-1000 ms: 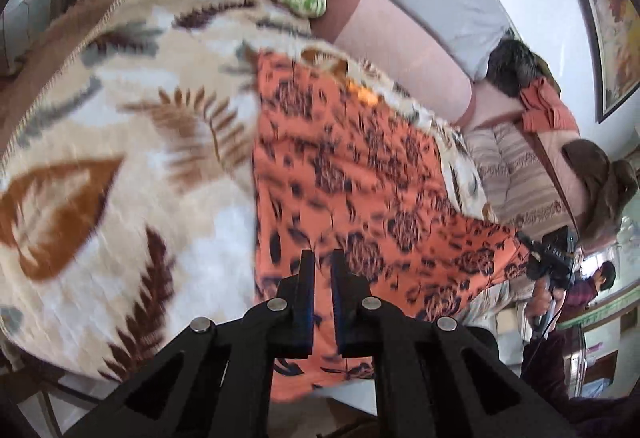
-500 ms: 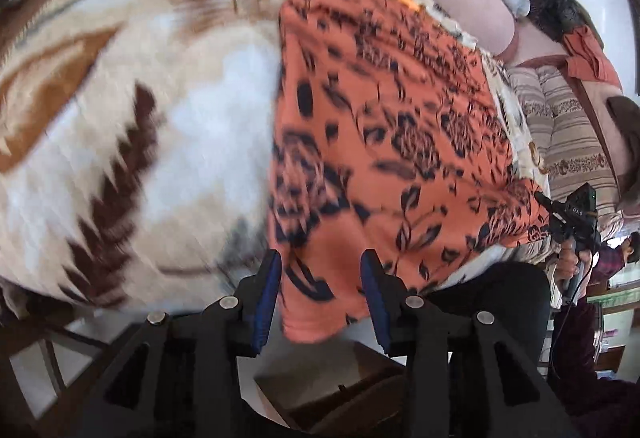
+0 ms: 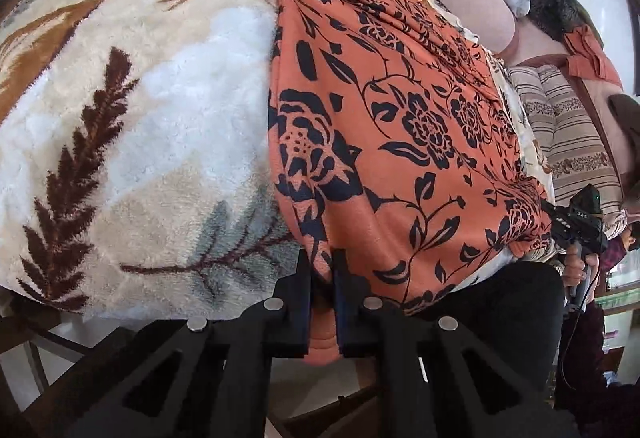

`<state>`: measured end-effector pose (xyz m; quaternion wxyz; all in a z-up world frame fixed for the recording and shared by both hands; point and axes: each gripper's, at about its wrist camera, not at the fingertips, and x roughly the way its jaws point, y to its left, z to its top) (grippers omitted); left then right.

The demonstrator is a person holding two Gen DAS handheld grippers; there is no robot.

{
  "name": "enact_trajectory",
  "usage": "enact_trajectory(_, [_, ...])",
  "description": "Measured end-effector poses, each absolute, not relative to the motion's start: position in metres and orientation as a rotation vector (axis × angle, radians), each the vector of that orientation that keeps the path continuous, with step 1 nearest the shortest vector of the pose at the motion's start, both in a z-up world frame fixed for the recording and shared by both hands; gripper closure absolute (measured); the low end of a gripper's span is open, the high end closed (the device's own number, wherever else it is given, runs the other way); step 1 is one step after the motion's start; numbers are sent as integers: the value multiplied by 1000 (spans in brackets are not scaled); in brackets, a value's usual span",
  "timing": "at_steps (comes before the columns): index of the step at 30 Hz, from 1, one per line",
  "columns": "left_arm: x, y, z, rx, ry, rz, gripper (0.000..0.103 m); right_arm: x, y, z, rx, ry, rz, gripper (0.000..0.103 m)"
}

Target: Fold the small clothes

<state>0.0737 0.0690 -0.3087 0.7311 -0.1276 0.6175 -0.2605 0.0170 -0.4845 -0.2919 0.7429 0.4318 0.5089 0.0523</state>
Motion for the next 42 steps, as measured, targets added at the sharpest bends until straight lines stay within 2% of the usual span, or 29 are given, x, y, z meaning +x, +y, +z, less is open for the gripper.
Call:
enact_trajectory(3, [74, 66, -308, -262, 1355, -586, 94, 19, -483, -296, 945, 1128, 106, 93])
enact_trajectory(6, [81, 61, -313, -309, 1391, -570, 77, 21, -480, -299, 929, 1148, 101, 93])
enact_trajectory(8, [83, 64, -314, -346, 1394, -577, 75, 21, -478, -300, 916, 1165, 101, 90])
enact_trajectory(11, [80, 60, -312, -305, 1377, -587, 78, 18, -477, -306, 922, 1201, 104, 89])
enact_trajectory(12, [80, 59, -311, -303, 1374, -590, 88, 18, -477, -307, 922, 1207, 108, 88])
enact_trajectory(13, [80, 57, -310, -304, 1370, -595, 92, 17, -477, -308, 924, 1212, 111, 87])
enact_trajectory(15, [80, 56, -309, -306, 1362, -600, 95, 16, -478, -311, 938, 1213, 110, 80])
enact_trajectory(19, [82, 54, -300, -311, 1333, -638, 96, 16, -474, -312, 946, 1197, 149, 75])
enact_trajectory(21, [83, 54, -292, -330, 1313, -666, 96, 17, -468, -304, 893, 1176, 181, 78])
enact_trajectory(22, [85, 53, -286, -338, 1302, -680, 96, 17, -466, -300, 878, 1168, 184, 83])
enact_trajectory(23, [86, 54, -282, -341, 1292, -691, 96, 17, -464, -295, 871, 1156, 184, 92])
enact_trajectory(24, [89, 53, -277, -347, 1281, -699, 96, 18, -463, -290, 867, 1148, 190, 94])
enact_trajectory(34, [144, 69, -224, -464, 1143, -752, 96, 41, -467, -229, 953, 959, 309, 94])
enact_trajectory(42, [231, 60, -206, -496, 1084, -733, 96, 125, -482, -217, 1049, 852, 318, 94])
